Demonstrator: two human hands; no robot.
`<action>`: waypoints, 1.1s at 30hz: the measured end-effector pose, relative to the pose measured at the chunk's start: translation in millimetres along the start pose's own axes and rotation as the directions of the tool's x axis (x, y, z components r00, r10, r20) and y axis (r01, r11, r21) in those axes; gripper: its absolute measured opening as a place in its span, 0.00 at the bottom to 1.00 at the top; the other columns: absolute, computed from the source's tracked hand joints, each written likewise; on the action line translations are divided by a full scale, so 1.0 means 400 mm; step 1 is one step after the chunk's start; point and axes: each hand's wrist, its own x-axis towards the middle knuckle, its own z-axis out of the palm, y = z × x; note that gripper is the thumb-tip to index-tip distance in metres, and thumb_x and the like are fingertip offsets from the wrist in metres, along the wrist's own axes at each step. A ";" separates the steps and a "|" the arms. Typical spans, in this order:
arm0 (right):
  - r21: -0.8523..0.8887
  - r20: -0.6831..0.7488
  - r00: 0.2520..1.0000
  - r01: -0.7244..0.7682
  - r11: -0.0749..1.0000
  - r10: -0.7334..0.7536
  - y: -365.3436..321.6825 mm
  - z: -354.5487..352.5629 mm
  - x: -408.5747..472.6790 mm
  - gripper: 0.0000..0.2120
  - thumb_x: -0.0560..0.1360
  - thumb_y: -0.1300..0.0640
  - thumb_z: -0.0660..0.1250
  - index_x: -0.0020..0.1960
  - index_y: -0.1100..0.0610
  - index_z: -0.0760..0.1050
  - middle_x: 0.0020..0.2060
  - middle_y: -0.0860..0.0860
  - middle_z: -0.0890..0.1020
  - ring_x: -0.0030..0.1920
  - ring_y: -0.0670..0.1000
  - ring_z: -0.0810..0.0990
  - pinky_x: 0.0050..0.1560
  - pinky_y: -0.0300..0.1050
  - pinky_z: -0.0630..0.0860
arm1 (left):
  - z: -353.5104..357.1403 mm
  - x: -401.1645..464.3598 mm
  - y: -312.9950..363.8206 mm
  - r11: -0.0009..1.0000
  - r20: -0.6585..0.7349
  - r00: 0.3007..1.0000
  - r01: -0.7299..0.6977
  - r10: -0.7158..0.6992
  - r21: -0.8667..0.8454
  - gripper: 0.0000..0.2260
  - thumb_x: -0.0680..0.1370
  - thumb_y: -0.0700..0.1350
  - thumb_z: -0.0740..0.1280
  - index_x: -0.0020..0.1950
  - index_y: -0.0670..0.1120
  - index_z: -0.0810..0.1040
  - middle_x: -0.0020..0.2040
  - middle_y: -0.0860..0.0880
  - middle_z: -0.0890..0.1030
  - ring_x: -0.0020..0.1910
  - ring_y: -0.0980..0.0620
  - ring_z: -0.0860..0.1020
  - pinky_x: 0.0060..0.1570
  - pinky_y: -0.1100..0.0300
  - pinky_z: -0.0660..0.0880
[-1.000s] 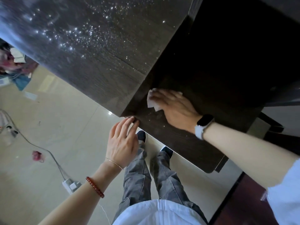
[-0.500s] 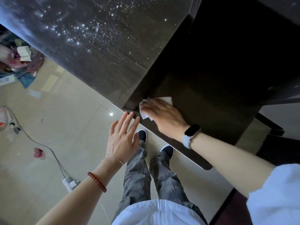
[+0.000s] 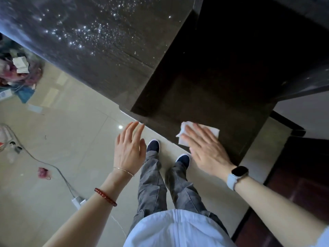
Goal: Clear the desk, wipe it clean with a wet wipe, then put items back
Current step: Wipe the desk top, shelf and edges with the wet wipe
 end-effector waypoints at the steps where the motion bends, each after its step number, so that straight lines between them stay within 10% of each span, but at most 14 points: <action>1: 0.010 -0.028 0.989 -0.147 0.989 0.147 0.039 -0.009 -0.031 0.25 0.76 0.54 0.49 0.72 0.53 0.57 0.73 0.54 0.61 0.73 0.53 0.50 0.72 0.48 0.44 | 0.004 -0.001 0.018 1.000 0.029 0.999 -0.025 0.025 0.001 0.19 0.75 0.43 0.53 0.62 0.40 0.72 0.61 0.38 0.76 0.61 0.37 0.73 0.57 0.44 0.72; 5: 0.197 -0.145 0.726 -0.645 0.739 0.672 0.059 -0.016 0.011 0.27 0.75 0.51 0.44 0.74 0.54 0.53 0.74 0.56 0.53 0.73 0.54 0.43 0.73 0.53 0.41 | 0.025 0.009 0.074 0.998 0.112 0.991 -0.067 0.066 0.002 0.20 0.75 0.46 0.52 0.64 0.40 0.71 0.63 0.38 0.75 0.63 0.37 0.72 0.59 0.42 0.71; 9: 0.146 -0.125 0.941 -0.297 0.944 0.315 -0.137 0.038 0.084 0.25 0.76 0.53 0.49 0.73 0.54 0.56 0.73 0.53 0.59 0.74 0.54 0.48 0.73 0.51 0.42 | 0.014 0.034 0.077 0.997 0.076 0.995 -0.053 0.058 -0.057 0.21 0.76 0.45 0.52 0.65 0.38 0.69 0.63 0.37 0.73 0.63 0.37 0.71 0.62 0.45 0.69; 12: 0.141 -0.072 0.968 -0.230 0.963 0.242 -0.116 0.041 -0.031 0.24 0.77 0.53 0.49 0.73 0.52 0.55 0.73 0.50 0.56 0.74 0.53 0.50 0.73 0.49 0.43 | -0.006 0.055 0.080 0.993 0.056 0.993 -0.096 0.100 -0.072 0.20 0.76 0.44 0.52 0.65 0.37 0.68 0.63 0.36 0.73 0.60 0.37 0.73 0.59 0.48 0.71; 20: 0.288 -0.100 0.621 -0.730 0.620 0.778 0.162 -0.071 0.019 0.24 0.79 0.53 0.46 0.75 0.51 0.47 0.75 0.52 0.46 0.74 0.53 0.38 0.74 0.52 0.40 | 0.076 0.186 0.231 0.971 0.150 0.961 -0.237 0.232 0.019 0.25 0.73 0.52 0.51 0.68 0.44 0.66 0.68 0.39 0.69 0.67 0.39 0.65 0.63 0.38 0.63; 27: 0.194 -0.042 0.984 -0.160 0.968 0.171 -0.028 0.008 -0.080 0.22 0.77 0.54 0.50 0.72 0.51 0.59 0.73 0.49 0.59 0.74 0.51 0.50 0.73 0.51 0.47 | 0.067 0.302 0.253 0.994 0.082 0.991 -0.105 0.106 -0.014 0.27 0.73 0.53 0.49 0.70 0.45 0.64 0.73 0.40 0.62 0.72 0.39 0.58 0.67 0.39 0.55; 33: 0.214 -0.111 0.735 -0.640 0.738 0.669 0.154 -0.073 -0.069 0.25 0.79 0.57 0.52 0.74 0.54 0.51 0.75 0.53 0.51 0.74 0.51 0.43 0.74 0.51 0.45 | 0.094 0.289 0.230 0.981 0.205 0.972 -0.145 0.116 0.132 0.36 0.68 0.64 0.40 0.74 0.51 0.51 0.77 0.45 0.48 0.75 0.44 0.44 0.71 0.44 0.42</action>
